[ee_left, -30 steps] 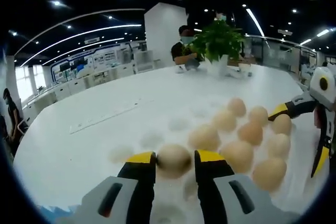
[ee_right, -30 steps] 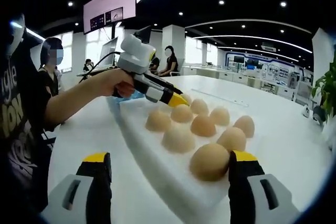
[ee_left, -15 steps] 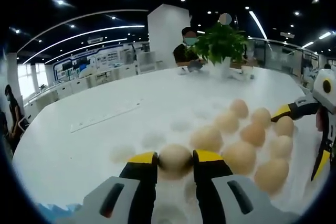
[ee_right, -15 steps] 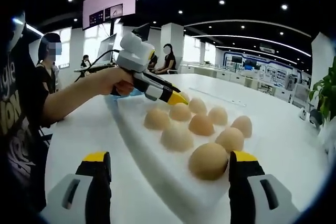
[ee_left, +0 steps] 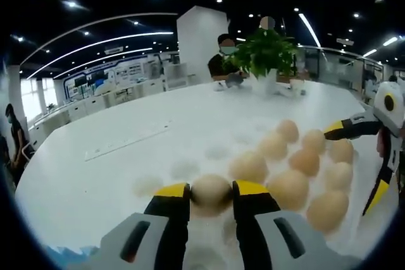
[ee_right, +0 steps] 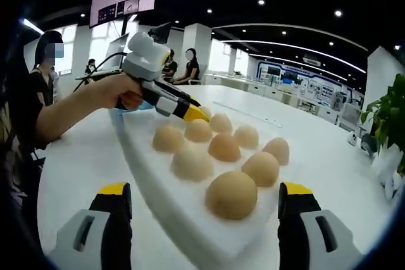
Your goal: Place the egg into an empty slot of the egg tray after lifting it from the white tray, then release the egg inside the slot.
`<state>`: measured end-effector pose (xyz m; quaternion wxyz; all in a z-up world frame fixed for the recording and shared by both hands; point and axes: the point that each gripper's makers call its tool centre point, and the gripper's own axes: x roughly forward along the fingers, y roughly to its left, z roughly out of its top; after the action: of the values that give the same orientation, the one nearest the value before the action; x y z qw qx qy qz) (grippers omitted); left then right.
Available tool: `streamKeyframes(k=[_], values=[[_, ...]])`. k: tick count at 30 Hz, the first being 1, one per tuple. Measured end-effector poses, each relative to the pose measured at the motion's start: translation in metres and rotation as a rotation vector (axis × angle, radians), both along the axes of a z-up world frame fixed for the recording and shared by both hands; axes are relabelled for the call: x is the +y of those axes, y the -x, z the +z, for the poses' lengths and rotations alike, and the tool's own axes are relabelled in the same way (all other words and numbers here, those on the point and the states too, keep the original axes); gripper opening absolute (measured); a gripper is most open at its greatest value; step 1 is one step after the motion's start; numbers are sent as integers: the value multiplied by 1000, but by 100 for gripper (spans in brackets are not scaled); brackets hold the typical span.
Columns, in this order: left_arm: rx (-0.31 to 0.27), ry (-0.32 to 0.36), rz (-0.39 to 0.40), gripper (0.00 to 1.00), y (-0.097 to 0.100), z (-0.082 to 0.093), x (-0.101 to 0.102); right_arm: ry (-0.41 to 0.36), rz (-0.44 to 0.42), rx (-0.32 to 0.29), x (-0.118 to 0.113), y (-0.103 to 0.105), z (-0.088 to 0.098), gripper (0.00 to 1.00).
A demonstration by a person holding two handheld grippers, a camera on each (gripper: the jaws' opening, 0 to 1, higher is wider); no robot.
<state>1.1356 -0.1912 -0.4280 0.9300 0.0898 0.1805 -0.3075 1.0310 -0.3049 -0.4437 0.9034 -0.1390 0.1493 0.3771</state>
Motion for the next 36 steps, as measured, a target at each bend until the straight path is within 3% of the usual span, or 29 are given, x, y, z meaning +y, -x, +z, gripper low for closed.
streamKeyframes(k=[3,6,22,28,36], values=[[-1,0,-1,27,0,0,-1,-21,0,1,-1,-2,2,100],[0,2,-3,27,0,0,-1,-105,-9,20,-2,-3,8,100],[-7,6,-6,26,-1,-1,-2,-49,-6,-9,5,-13,2,100],[-13,3,-6,26,-1,0,-2,-118,1,-25,4,-11,6,100],[-28,-4,-2,26,-1,2,-1,-132,3,-40,5,-11,7,100]])
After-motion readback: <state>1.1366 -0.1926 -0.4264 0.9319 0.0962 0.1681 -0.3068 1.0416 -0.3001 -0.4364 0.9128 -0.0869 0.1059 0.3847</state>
